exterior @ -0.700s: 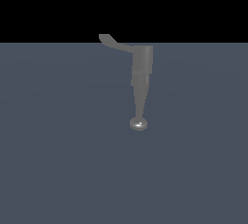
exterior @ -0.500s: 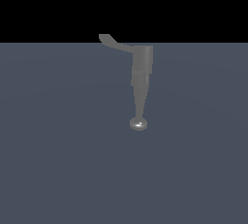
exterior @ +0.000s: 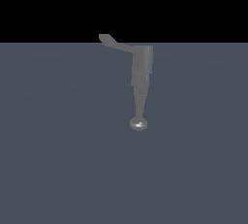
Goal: Turn on the faucet by rotating a designated handle.
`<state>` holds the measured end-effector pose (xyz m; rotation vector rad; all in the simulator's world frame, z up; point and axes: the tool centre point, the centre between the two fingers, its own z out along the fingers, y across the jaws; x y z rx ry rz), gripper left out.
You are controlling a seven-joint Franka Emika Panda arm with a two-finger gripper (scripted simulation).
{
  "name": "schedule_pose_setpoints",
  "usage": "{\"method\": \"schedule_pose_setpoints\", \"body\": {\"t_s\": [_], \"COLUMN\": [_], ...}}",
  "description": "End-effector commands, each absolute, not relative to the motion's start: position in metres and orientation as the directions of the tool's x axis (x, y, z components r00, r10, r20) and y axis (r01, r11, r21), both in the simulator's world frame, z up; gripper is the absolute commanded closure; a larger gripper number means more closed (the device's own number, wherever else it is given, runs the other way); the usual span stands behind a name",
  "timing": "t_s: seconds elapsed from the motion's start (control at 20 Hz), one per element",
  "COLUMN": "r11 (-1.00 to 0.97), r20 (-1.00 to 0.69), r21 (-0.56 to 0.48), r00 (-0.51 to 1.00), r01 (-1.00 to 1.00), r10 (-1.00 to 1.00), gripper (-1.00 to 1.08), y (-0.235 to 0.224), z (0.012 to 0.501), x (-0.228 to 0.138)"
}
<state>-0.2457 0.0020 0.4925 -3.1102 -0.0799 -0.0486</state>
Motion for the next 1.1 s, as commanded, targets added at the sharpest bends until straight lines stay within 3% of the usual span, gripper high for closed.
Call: {"method": "schedule_pose_setpoints", "body": {"t_s": [0.0,1.05], "r11": [-0.998,-0.958], "r20": [0.032,0.003], "r21": [-0.03,-0.065], "r00": [0.998,0.96], "r01": [0.047,-0.28], "r10": [0.046,-0.281], "gripper": [1.08,1.08], "y": [0.002,0.006], "z": [0.492,0.477], "x": [-0.245,-0.187]}}
